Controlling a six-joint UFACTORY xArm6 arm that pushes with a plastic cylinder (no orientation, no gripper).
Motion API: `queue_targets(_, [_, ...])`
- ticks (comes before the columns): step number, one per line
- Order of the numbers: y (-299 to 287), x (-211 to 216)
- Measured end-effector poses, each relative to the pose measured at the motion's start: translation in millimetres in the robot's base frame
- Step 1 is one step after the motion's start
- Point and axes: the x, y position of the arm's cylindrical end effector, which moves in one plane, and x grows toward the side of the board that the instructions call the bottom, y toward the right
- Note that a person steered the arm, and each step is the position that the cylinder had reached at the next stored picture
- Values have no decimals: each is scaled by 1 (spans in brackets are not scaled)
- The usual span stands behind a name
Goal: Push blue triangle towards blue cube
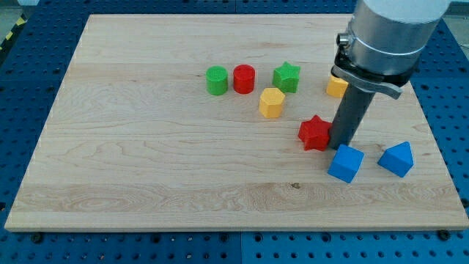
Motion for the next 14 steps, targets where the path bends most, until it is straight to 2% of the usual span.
queue_targets(3, [-57, -1])
queue_targets(4, [-48, -1])
queue_targets(6, [31, -3])
queue_targets(8, [154, -1])
queue_targets(9, [180, 11])
queue_targets(11, [149, 21])
queue_targets(14, [44, 22])
